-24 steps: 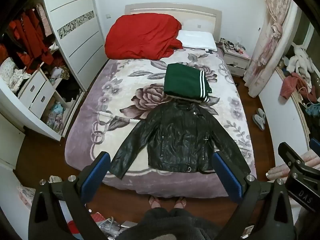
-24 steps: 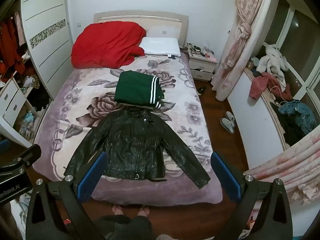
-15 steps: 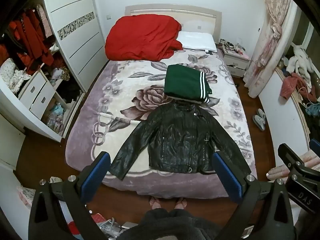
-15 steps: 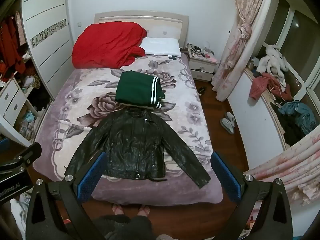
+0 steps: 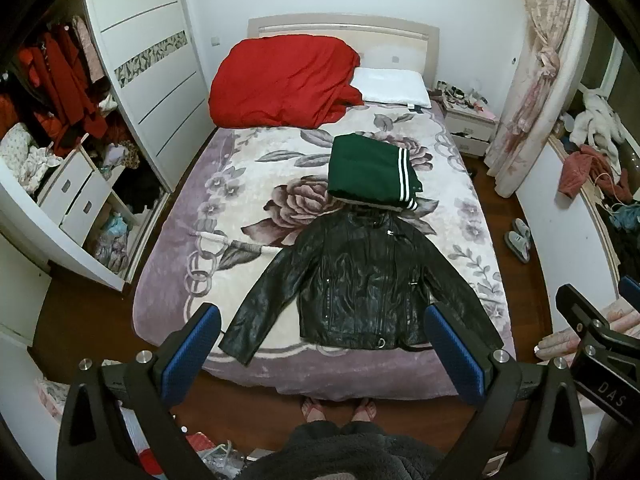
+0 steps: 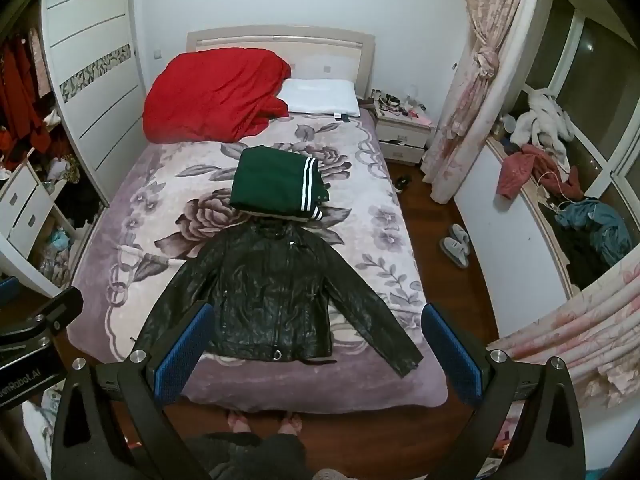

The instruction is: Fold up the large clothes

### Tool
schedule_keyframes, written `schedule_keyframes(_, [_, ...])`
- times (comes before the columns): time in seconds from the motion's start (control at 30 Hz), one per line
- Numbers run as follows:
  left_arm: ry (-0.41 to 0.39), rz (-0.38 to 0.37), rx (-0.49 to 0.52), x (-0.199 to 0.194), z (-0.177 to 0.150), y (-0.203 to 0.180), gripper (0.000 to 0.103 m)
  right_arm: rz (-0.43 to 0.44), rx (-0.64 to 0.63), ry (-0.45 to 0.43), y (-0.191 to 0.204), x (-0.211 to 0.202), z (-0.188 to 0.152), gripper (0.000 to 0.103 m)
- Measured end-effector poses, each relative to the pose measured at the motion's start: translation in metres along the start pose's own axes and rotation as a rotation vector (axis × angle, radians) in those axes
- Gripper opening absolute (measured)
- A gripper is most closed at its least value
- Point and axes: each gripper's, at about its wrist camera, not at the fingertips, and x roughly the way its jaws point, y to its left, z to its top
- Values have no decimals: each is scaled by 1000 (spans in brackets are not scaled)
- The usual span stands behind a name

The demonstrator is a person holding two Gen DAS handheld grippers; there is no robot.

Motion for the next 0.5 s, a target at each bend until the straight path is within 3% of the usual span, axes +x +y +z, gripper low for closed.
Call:
schedule_keyframes(0.13, [-8, -6, 7, -8, 14, 5, 103, 5, 5, -3, -3, -2, 1, 103])
schedule_keyframes(0.5, [-14, -4, 8, -9, 12, 3, 103, 12, 8, -2, 2, -12, 10, 103])
